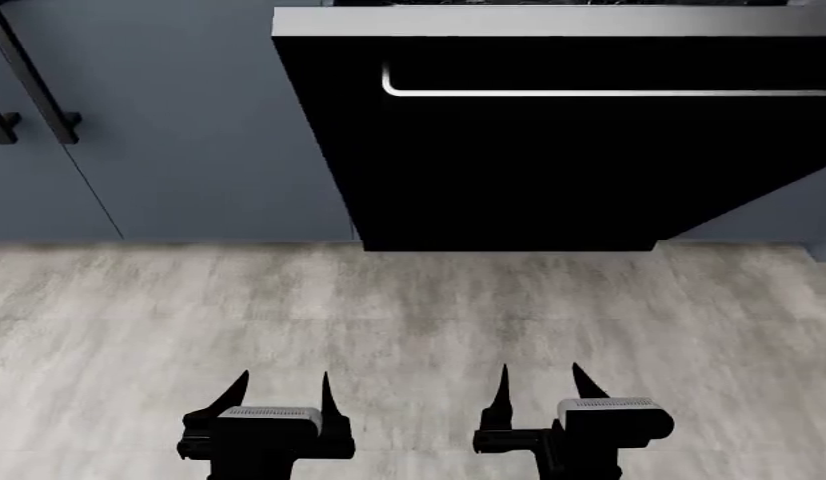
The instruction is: Close the dishwasher door
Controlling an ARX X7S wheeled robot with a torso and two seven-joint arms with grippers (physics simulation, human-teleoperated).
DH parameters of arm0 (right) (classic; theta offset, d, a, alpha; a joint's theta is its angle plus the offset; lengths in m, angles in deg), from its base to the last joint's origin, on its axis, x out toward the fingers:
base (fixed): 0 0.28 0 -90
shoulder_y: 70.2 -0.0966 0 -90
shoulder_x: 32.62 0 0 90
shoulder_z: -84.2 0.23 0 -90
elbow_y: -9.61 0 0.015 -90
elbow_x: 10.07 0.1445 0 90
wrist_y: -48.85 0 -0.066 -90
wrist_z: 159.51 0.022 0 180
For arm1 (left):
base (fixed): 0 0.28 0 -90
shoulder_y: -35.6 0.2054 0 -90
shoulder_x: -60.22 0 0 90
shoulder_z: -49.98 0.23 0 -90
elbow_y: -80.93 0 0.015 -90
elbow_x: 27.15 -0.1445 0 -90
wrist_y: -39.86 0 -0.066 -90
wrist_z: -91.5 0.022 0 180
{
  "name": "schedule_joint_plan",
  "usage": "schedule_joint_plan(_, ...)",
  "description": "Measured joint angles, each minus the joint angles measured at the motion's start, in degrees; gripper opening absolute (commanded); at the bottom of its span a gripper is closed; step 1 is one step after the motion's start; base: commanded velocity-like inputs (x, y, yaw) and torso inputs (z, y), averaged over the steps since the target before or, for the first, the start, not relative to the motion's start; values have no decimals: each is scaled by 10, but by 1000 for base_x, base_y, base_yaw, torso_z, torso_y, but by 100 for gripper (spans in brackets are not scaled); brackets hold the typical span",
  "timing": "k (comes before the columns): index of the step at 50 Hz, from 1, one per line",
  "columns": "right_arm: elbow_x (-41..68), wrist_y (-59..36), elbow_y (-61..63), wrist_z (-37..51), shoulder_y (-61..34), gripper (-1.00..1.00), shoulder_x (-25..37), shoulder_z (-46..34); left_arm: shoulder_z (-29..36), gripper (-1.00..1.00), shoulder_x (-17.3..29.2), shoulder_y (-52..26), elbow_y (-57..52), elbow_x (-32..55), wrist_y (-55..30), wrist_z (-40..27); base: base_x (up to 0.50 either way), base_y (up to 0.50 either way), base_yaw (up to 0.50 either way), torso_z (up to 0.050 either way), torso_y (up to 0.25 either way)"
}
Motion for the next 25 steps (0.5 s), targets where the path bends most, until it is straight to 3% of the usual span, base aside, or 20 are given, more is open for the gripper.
schedule_joint_plan(25,2,1,0,4,-1,100,3,-4,4,100,3,-1,0,3,2,-3,0,-250,0,0,0)
